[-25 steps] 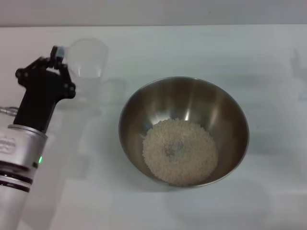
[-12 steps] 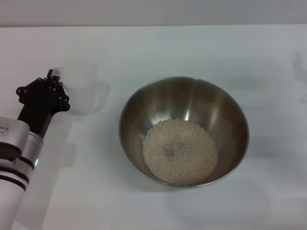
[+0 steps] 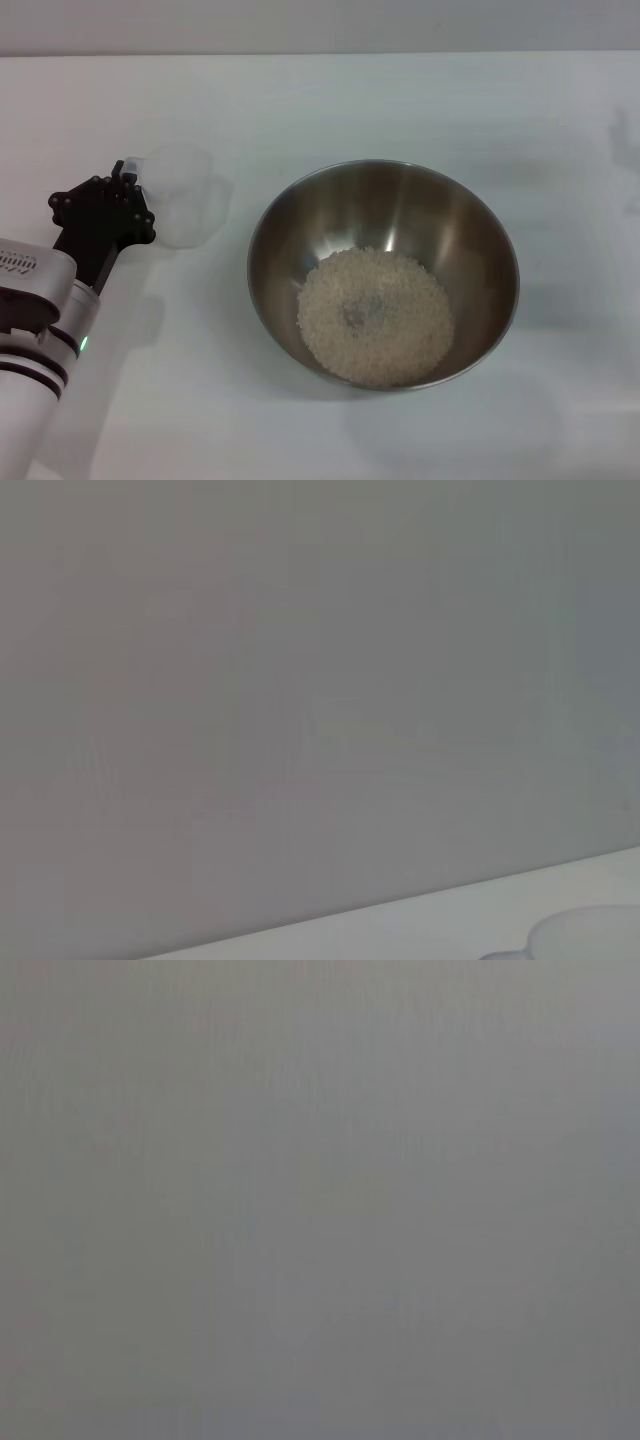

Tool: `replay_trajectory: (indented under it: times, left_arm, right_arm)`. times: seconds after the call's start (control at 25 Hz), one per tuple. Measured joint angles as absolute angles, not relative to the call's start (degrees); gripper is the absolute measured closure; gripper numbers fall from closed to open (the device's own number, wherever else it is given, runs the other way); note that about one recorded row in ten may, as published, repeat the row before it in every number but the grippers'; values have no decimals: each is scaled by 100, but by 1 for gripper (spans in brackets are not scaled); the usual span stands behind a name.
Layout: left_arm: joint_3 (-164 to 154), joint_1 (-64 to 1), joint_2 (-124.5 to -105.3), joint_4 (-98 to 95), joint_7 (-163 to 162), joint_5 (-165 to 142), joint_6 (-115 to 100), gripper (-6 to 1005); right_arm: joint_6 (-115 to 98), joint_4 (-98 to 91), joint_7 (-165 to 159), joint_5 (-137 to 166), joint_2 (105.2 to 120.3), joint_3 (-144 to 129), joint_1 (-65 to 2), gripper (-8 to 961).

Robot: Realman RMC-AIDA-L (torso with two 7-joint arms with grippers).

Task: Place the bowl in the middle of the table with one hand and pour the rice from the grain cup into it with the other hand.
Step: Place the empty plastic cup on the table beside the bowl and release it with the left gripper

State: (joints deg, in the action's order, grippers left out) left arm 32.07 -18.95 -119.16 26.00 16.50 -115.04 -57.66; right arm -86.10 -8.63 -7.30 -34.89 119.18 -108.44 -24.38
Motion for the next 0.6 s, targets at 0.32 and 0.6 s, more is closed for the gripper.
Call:
replay_trajectory:
  times: [0.32,0.6]
  left_arm:
    - [3165,-1840,-11905,2617,1596,-11535,-5762,917]
    - [3123,-1645,-11888,2649,1577,-11556,-5827,730]
  right_arm:
    - [-8612,-836,-730,-3486,11909,-10844,-2457,429]
    - [-8584,-833,-730,-3472,11896,-10844,-2479,429]
